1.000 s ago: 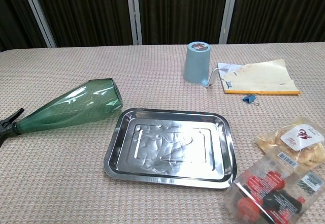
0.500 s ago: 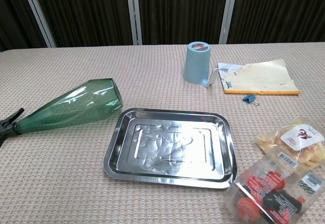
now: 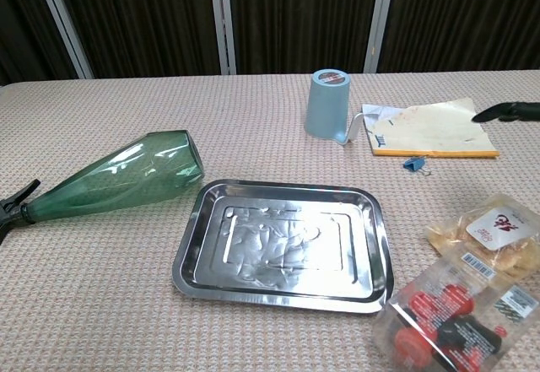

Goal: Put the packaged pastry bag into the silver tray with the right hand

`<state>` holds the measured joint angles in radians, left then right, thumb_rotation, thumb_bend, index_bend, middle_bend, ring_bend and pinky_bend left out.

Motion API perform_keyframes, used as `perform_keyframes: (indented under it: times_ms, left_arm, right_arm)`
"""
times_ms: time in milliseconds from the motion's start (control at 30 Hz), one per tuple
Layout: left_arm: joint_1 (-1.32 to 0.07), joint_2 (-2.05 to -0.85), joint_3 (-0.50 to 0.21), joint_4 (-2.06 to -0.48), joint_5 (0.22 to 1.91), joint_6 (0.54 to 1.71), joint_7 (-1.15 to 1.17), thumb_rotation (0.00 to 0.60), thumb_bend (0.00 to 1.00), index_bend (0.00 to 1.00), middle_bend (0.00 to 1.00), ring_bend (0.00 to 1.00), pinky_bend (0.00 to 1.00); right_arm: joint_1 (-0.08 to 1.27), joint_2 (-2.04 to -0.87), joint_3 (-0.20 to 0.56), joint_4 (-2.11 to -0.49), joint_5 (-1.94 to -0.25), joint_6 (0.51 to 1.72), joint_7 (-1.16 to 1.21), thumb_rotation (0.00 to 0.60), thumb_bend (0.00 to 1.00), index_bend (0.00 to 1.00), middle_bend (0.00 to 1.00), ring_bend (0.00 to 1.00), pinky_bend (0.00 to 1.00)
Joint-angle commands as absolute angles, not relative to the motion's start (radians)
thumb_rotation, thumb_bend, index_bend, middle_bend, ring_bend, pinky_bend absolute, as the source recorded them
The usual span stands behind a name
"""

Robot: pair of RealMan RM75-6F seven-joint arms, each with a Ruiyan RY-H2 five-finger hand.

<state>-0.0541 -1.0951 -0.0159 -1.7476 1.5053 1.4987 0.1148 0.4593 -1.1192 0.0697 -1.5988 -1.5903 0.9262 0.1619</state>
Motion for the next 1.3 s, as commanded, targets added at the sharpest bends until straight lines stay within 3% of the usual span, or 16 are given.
perform_keyframes:
  times_ms: [33, 467, 1100, 1300]
  left_arm:
    - [-0.055, -1.095, -0.016, -1.747, 1.502, 1.495, 0.114, 0.6, 0.34, 0.14, 0.0, 0.0, 0.0]
    - [-0.057, -1.105, -0.016, -1.721, 1.481, 1.477, 0.095, 0.6, 0.34, 0.14, 0.0, 0.0, 0.0]
    - [-0.063, -1.11, -0.019, -1.724, 1.48, 1.47, 0.104, 0.6, 0.34, 0.14, 0.0, 0.0, 0.0]
    - [-0.061, -1.105, -0.018, -1.735, 1.483, 1.476, 0.112, 0.6, 0.34, 0.14, 0.0, 0.0, 0.0]
  right_arm:
    - [0.527, -1.148, 0.053, -1.578, -1.599, 0.839, 0.188, 0.6, 0.08, 0.07, 0.0, 0.0, 0.0]
    - [0.65, -1.231, 0.027, -1.536, -1.558, 0.666, 0.107, 0.6, 0.09, 0.09, 0.0, 0.0, 0.0]
    - [0.668, -1.2, -0.011, -1.513, -1.465, 0.628, 0.041, 0.6, 0.1, 0.17, 0.04, 0.0, 0.0]
    - [0.671, -1.225, -0.022, -1.467, -1.465, 0.636, 0.043, 0.6, 0.11, 0.27, 0.11, 0.0, 0.02]
